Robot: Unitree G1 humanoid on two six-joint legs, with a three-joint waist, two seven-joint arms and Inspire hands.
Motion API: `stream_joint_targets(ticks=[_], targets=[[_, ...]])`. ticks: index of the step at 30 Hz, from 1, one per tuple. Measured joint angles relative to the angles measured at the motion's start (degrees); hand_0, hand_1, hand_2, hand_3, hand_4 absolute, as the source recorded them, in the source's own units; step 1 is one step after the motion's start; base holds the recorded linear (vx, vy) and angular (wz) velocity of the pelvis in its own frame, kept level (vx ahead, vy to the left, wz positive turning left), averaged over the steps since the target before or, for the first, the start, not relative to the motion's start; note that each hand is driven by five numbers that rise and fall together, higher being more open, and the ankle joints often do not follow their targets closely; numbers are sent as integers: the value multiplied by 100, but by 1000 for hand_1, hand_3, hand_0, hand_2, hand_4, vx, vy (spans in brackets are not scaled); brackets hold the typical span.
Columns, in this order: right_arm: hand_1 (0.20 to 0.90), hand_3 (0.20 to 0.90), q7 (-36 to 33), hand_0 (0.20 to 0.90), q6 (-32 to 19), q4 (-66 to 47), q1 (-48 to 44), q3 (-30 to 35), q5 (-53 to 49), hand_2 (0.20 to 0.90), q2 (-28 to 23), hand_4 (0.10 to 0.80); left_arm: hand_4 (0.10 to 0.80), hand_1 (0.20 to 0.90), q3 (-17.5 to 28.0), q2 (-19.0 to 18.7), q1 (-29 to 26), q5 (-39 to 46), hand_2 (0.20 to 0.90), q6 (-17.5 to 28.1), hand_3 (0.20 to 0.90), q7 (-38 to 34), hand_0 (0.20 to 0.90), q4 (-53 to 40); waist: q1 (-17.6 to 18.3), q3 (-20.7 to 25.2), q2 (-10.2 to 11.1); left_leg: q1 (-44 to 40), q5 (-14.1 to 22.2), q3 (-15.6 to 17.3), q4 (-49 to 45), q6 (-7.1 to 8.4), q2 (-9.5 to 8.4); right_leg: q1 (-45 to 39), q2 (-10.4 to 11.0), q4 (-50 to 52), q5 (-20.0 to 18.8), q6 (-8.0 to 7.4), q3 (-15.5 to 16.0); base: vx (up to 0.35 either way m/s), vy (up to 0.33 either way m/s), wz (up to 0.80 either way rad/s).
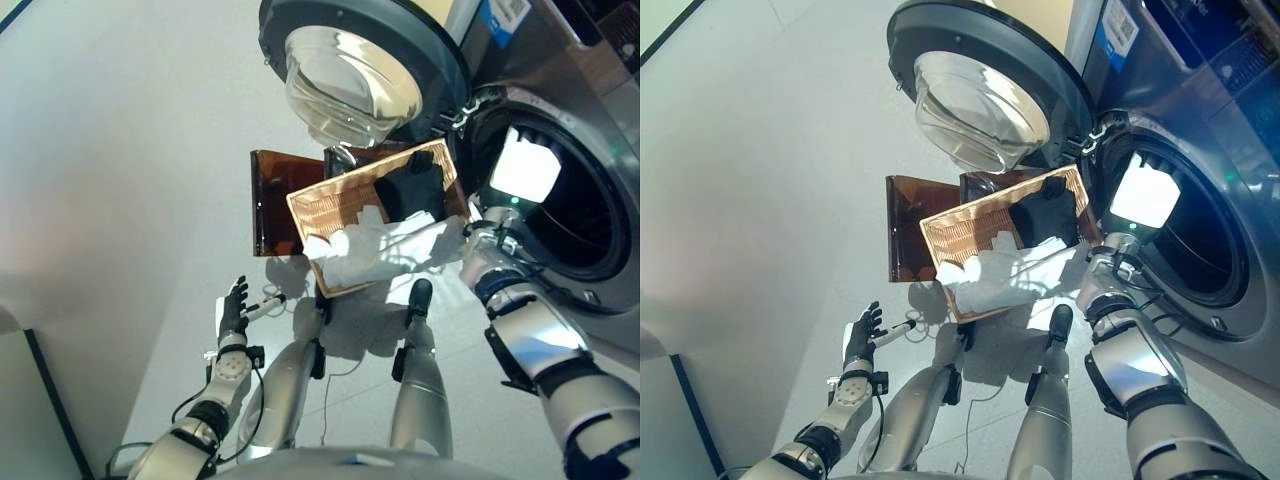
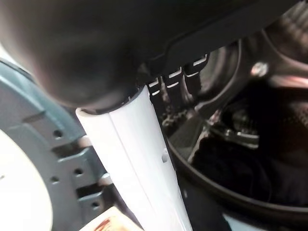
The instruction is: Pick up the clothes and place them into the washing machine
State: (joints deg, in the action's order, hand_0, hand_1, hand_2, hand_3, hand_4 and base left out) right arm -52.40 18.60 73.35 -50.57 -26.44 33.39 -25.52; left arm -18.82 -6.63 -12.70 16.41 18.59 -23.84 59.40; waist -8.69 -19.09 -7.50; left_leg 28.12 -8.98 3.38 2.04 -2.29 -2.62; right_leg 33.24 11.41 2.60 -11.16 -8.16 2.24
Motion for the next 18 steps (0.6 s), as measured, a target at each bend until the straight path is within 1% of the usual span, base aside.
stream_joint_targets(ticks=[2, 5, 8, 10, 11, 14, 15, 18], targets=[[900, 900, -6, 900, -20, -21, 105, -12, -4, 900, 129, 800, 800, 900, 22, 1, 1, -10, 900, -4, 900, -9, 900, 85, 12, 18, 33, -72, 20, 7, 0, 0, 6, -78, -5, -13, 4, 2, 1, 7, -3, -4], [900, 900, -13, 900, -141, -74, 411, -3, -18, 900, 419, 800, 800, 900, 40, -7, 4, -53, 900, -68, 900, -68, 900, 194, 21, 158, 212, -79, 45, 32, -17, 12, 31, -81, -32, -27, 16, 20, -7, 12, -8, -4], [900, 900, -5, 900, -262, -196, 608, 13, -85, 900, 591, 800, 800, 900, 39, -3, 3, -114, 900, -83, 900, -105, 900, 203, 27, 208, 308, -80, 57, 38, -37, 30, 52, -91, -52, -35, 16, 21, -7, 9, -9, -1], [900, 900, 13, 900, -437, -822, 914, 12, -246, 900, 658, 800, 800, 900, 82, 4, -3, -137, 900, -96, 900, -119, 900, 204, 56, 231, 360, -79, 88, 43, -89, 52, 81, -111, -82, -35, 15, 22, -10, 35, -35, -3], [900, 900, 26, 900, -621, -1242, 1069, -63, -241, 900, 654, 800, 800, 900, 187, 15, -3, -215, 900, -120, 900, -120, 900, 258, 147, 233, 368, -97, 105, 40, -120, 61, 98, -149, -97, -39, 17, 25, -7, 42, -37, 0], [900, 900, 88, 900, -881, -1751, 1291, -310, -226, 900, 625, 800, 800, 900, 314, 13, 2, -250, 900, -208, 900, -135, 900, 393, 190, 250, 426, -260, 154, 54, -138, 76, 123, -329, -120, -86, 36, 53, -8, 49, -36, -8], [900, 900, 139, 900, -985, -1857, 1397, -412, -168, 900, 647, 800, 800, 900, 366, -3, 29, -267, 900, -216, 900, -171, 900, 450, 187, 313, 538, -324, 201, 102, -168, 94, 150, -389, -137, -101, 63, 82, -8, 42, -36, -15], [900, 900, 292, 900, -1141, -1876, 1554, -526, -19, 900, 676, 800, 800, 900, 467, -17, -2, -396, 900, -228, 900, -195, 900, 566, 185, 411, 779, -424, 235, 105, -177, 129, 200, -509, -187, -153, 119, 101, 0, 47, -39, -7]])
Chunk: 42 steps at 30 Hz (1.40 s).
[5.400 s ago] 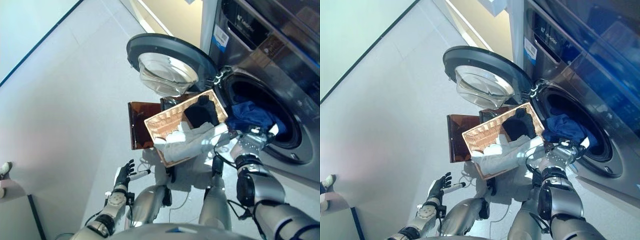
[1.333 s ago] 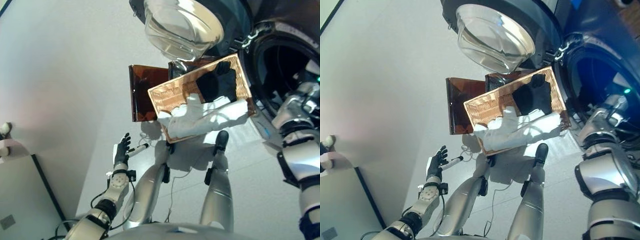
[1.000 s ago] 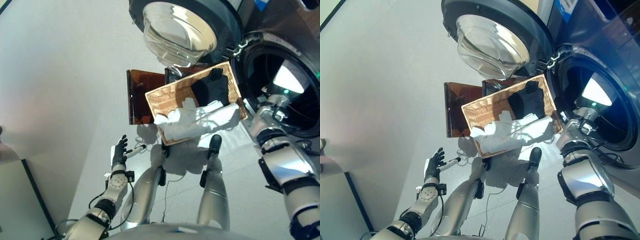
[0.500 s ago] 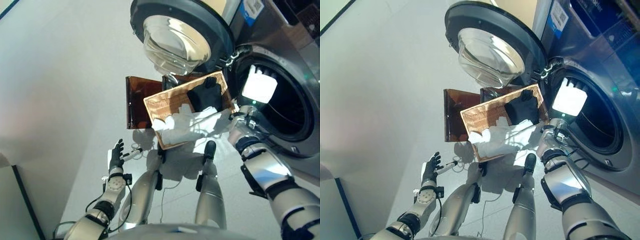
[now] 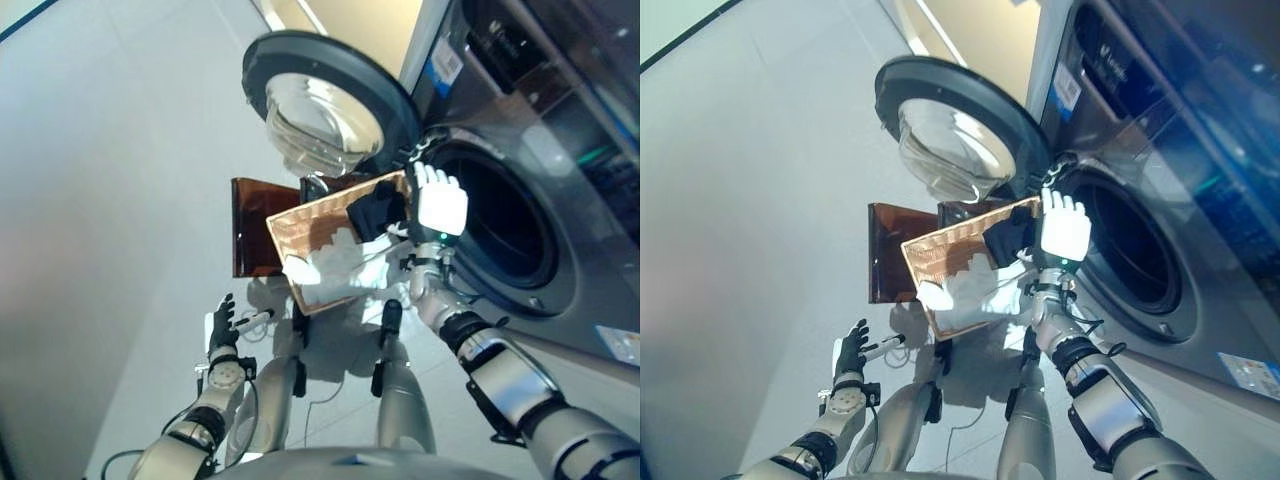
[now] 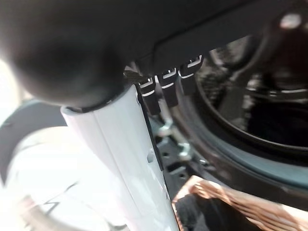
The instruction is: Pick up the clothes and place them into the washing machine
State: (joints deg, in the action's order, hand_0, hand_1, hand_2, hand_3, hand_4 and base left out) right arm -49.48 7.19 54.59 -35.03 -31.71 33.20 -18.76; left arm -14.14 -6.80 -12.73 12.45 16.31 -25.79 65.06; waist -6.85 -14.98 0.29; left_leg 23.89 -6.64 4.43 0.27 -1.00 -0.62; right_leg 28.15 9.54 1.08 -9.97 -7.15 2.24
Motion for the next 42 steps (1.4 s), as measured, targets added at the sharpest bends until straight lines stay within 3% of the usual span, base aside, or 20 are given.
stream_joint_targets(ticks=[4, 16, 28, 42], targets=[[900, 900, 111, 900, -127, 0, 148, -37, 1, 900, 106, 800, 800, 900, -1, 15, 1, -88, 900, -25, 900, -3, 900, 90, 93, 48, 163, -96, 35, -6, 0, 1, 14, -133, -16, -46, -37, 16, 3, 38, -30, 1], [900, 900, 838, 900, -500, 29, 320, -982, 309, 900, 238, 800, 800, 900, 63, -1, -10, -101, 900, -90, 900, -21, 900, 199, 115, 28, 309, -357, 106, -132, 36, 60, 108, -527, -101, -218, -34, 27, 162, 1, -31, 3], [900, 900, 1449, 900, -748, 177, 177, -1541, 586, 900, 436, 800, 800, 900, 90, -115, -55, -72, 900, -84, 900, -24, 900, 288, -76, -143, 658, -224, 121, -316, -19, 105, 155, -559, -133, -294, -3, 73, 376, -23, -32, 8], [900, 900, 1708, 900, -835, 881, -495, -1858, 817, 900, 610, 800, 800, 900, 33, -128, -395, -25, 900, 29, 900, -27, 900, 284, -231, -604, 670, -24, 73, -665, -22, 170, 194, -567, -181, -351, -4, 76, 710, -26, -18, 11]])
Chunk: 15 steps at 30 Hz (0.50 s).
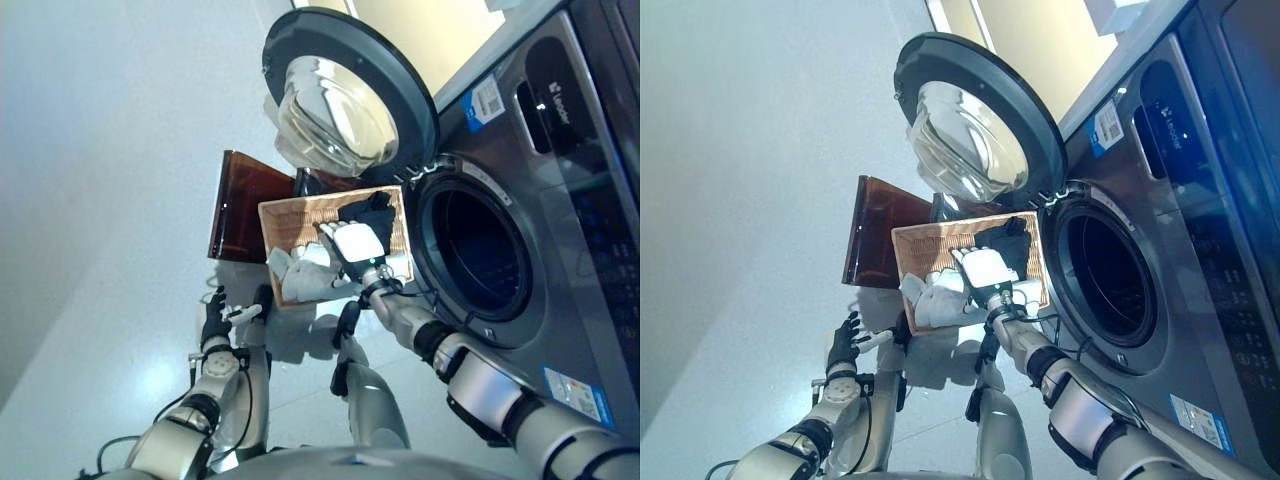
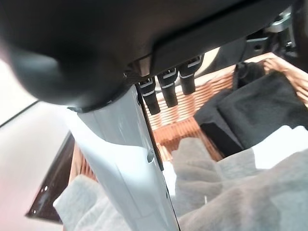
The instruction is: Pick up the clothes and place them into the washing machine
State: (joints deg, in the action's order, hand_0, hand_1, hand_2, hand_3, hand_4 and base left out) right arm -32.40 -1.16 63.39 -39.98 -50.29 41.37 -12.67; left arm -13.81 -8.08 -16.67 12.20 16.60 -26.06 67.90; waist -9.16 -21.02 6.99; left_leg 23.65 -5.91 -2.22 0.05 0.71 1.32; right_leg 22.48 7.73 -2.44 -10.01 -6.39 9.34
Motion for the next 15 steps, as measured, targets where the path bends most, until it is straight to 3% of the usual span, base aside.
stream_joint_targets(ticks=[15], targets=[[900, 900, 388, 900, 211, 668, -711, -279, 438, 900, 48, 800, 800, 900, -69, -45, -282, 286, 900, 34, 900, 77, 900, -96, -297, -300, -111, 215, -98, -405, -2, 97, 4, -11, -14, 5, 17, 25, 406, -24, -19, 13]])
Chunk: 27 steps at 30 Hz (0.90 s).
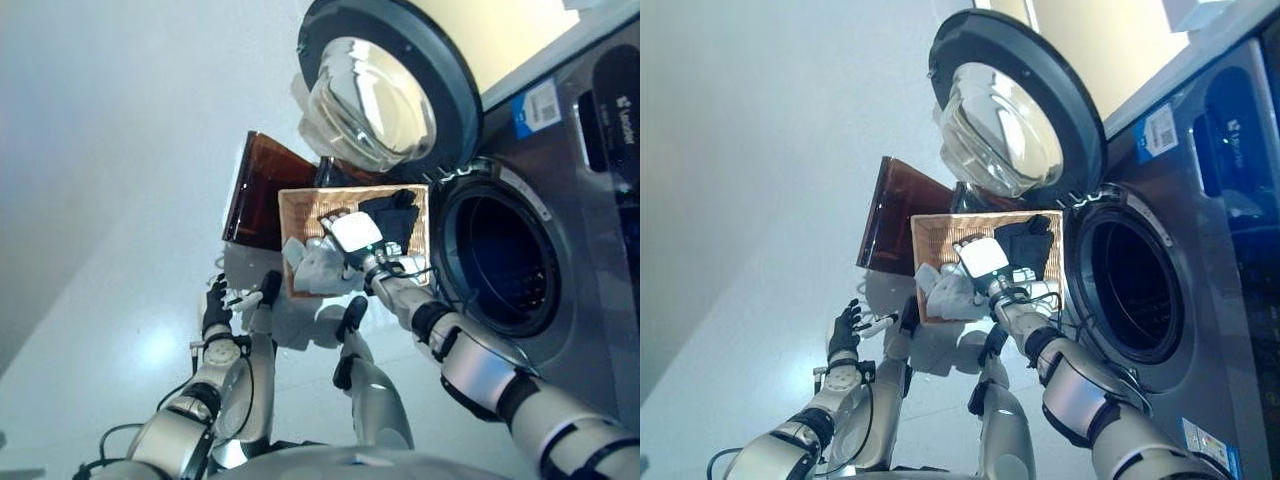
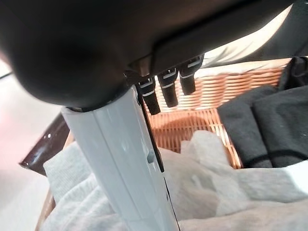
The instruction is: Pick up the clothes and place them into the washing machine
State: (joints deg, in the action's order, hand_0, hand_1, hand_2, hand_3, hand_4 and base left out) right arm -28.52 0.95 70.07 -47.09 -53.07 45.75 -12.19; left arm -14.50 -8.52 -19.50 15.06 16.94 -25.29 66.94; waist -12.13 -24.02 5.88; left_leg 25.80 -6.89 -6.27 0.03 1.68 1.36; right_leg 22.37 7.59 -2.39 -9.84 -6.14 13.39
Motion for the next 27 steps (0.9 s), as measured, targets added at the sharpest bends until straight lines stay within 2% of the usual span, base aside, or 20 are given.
stream_joint_targets(ticks=[2, 7, 22, 23, 24, 25, 26, 27], targets=[[900, 900, 38, 900, 34, 49, -99, -20, 2, 900, -4, 800, 800, 900, -13, -17, -30, 111, 900, 7, 900, 33, 900, -4, -5, -37, -5, 71, -15, -63, 0, 25, -1, 22, -11, -13, 33, 46, 27, -8, -23, 15], [900, 900, 186, 900, 41, 73, -146, -29, 2, 900, -14, 800, 800, 900, -14, -28, -82, 169, 900, 31, 900, 35, 900, -16, -77, -78, -9, 139, -46, -145, -2, 62, 8, 16, -31, -61, 36, 50, 160, -9, -11, 9], [900, 900, 500, 900, 0, 171, -274, -34, -26, 900, -2, 800, 800, 900, -13, -31, -258, 408, 900, 84, 900, 48, 900, -17, -129, -203, -5, 183, -86, -195, 4, 112, 8, 14, -47, -96, 70, 96, 179, -2, -1, 2], [837, 837, 502, 837, -3, 172, -274, -33, -28, 837, -1, 755, 800, 900, -14, -30, -267, 409, 900, 84, 900, 49, 900, -17, -129, -203, -5, 183, -86, -195, 4, 112, 8, 14, -47, -96, 70, 96, 179, 0, 0, 0], [505, 505, 509, 505, -11, 172, -276, -32, -50, 505, -6, 518, 800, 900, -23, -30, -272, 414, 900, 84, 900, 49, 900, -47, -129, -205, -6, 184, -87, -198, 4, 113, 8, 14, -47, -96, 70, 96, 185, 0, 0, 0], [505, 505, 513, 505, -17, 172, -279, -32, -80, 505, -11, 518, 800, 900, -23, -29, -272, 415, 900, 84, 900, 49, 900, -85, -129, -210, -5, 185, -90, -201, 4, 117, 8, 14, -47, -96, 70, 96, 189, 0, 0, 0], [414, 414, 529, 414, -25, 172, -290, -33, -84, 414, -9, 453, 800, 900, -24, -30, -274, 418, 900, 86, 900, 49, 900, -137, -129, -227, -6, 186, -93, -203, 4, 122, 8, 13, -47, -96, 70, 96, 193, 0, 0, 0], [200, 200, 591, 200, -60, 173, -319, -33, -86, 200, -16, 300, 800, 900, -26, -26, -305, 418, 900, 87, 900, 55, 900, -177, -129, -258, -9, 188, -98, -206, 4, 130, 8, 13, -47, -96, 70, 96, 196, 0, 0, 0]])
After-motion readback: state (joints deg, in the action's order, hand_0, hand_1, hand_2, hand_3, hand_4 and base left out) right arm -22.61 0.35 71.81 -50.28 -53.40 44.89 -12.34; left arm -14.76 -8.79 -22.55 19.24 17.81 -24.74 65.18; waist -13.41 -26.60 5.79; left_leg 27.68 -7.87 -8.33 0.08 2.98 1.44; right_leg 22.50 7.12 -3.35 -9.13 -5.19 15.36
